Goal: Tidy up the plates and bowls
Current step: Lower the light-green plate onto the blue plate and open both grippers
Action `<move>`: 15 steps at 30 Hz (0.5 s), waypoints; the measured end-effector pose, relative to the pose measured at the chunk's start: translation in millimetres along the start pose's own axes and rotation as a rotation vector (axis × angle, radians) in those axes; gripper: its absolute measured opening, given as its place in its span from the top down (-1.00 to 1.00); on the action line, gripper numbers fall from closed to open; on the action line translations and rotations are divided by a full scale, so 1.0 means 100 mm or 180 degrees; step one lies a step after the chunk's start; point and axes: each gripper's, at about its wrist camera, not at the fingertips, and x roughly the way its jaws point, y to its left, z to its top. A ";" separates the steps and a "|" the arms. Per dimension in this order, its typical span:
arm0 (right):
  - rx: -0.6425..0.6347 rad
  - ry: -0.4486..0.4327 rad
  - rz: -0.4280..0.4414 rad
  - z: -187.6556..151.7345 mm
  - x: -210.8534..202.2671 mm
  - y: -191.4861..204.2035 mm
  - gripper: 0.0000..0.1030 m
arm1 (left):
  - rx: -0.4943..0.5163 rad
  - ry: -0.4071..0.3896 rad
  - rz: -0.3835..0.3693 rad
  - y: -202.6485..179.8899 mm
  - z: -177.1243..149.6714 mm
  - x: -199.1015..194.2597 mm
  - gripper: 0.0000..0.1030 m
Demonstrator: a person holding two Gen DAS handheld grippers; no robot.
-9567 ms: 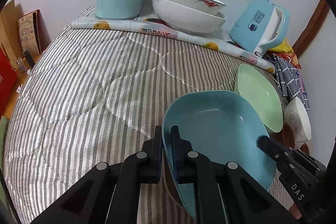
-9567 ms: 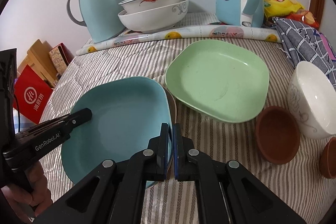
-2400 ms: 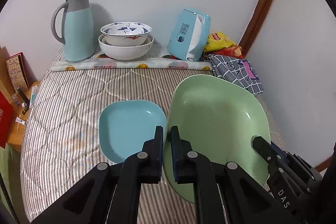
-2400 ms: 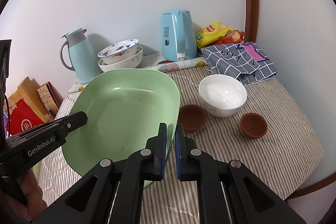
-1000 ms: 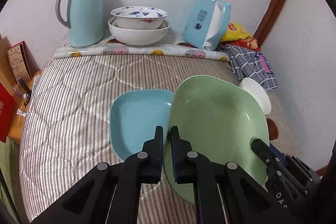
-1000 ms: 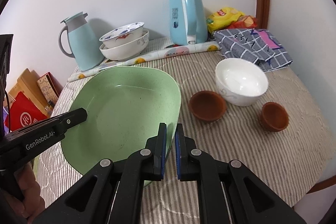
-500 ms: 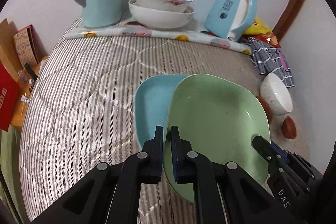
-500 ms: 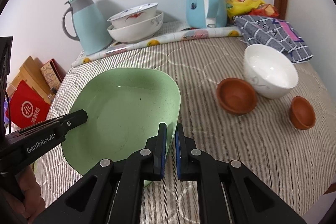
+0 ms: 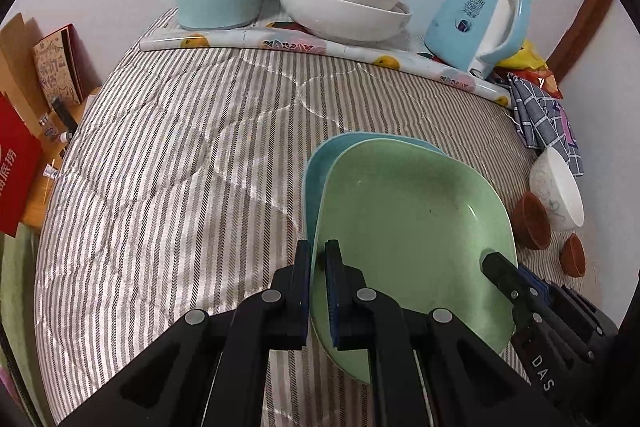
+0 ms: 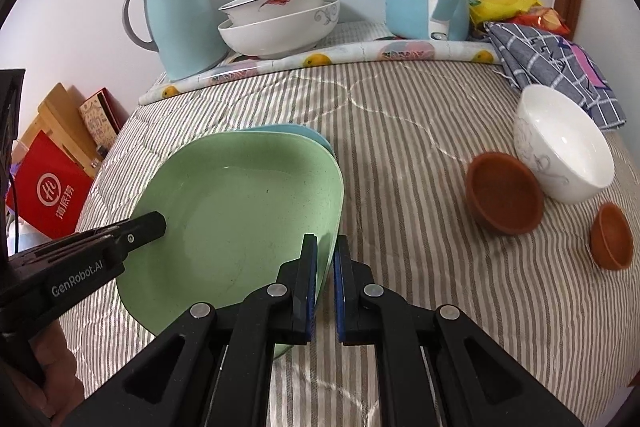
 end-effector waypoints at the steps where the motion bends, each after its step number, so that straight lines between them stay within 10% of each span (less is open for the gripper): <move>1: -0.0015 0.0001 0.0003 0.03 0.02 0.00 0.85 | -0.0007 -0.0003 -0.0002 0.01 0.01 0.01 0.85; 15: -0.0312 -0.0044 -0.0021 0.29 0.24 0.03 0.86 | 0.0061 -0.0055 0.0084 -0.02 0.17 0.14 0.85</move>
